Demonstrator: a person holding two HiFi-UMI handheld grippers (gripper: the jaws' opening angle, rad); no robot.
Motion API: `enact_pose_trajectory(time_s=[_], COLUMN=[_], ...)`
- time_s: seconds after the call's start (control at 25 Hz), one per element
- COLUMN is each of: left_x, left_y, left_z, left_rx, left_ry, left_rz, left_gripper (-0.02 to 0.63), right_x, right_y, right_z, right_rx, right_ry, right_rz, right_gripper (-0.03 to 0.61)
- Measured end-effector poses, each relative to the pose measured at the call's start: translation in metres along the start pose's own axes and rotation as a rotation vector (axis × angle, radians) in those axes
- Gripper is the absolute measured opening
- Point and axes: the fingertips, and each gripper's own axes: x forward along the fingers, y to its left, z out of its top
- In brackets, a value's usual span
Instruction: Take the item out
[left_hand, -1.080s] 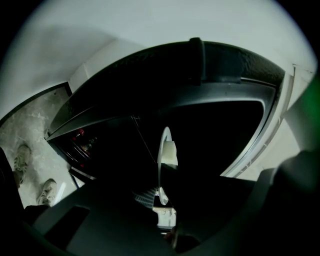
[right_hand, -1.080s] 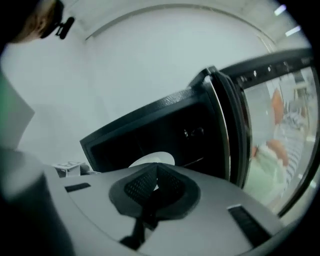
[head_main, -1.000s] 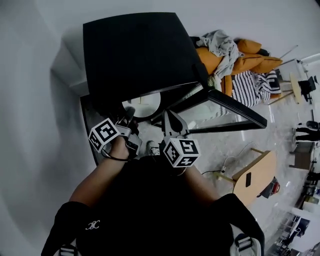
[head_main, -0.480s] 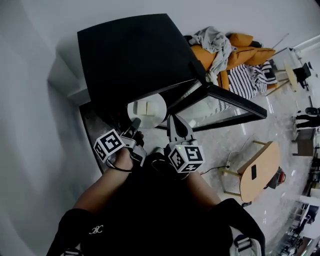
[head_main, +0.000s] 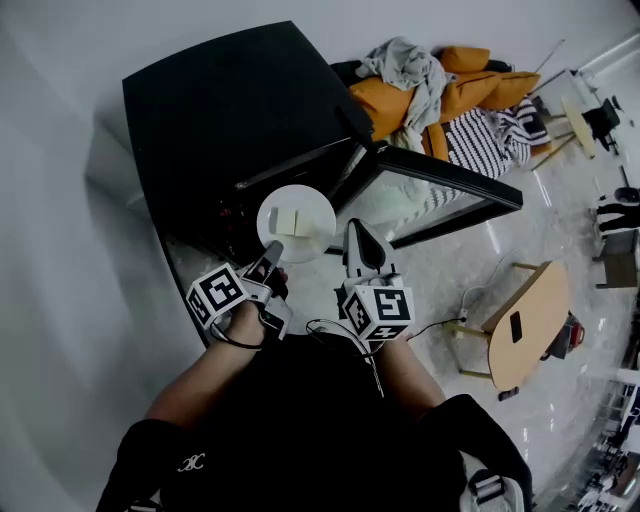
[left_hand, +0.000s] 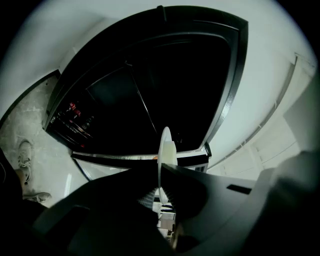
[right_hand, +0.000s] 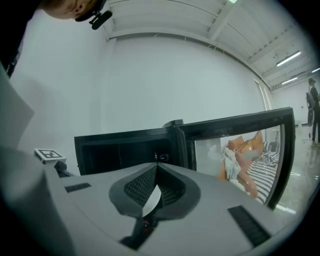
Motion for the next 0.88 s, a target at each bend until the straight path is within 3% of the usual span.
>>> enact_pose_trajectory(time_s=[0.28, 0.52, 0.6, 0.88], left_x=[0.021, 0.043, 0.051, 0.068], left_y=[-0.023, -0.035, -0.039, -0.051], left_z=[-0.064, -0.112, -0.128, -0.174], left_rx=[0.007, 0.018, 0.022, 0.033], left_ry=[0.091, 0.144, 0.159, 0.184], left_rz=[-0.033, -0.045, -0.047, -0.036], left_gripper=[0.017, 0.017, 0.017, 0.017], right_x=[-0.050, -0.095, -0.108, -0.147], right_y=[-0.058, -0.108, -0.120, -0.144], right_z=[0.004, 0.009, 0.008, 0.012], right_rx=[-0.085, 0.065, 0.045, -0.020], right_ry=[0.027, -0.013, -0.003, -0.013], right_rz=[-0.114, -0.191, -0.213, -0.200], right_gripper=[0.009, 0.008, 0.006, 0.006])
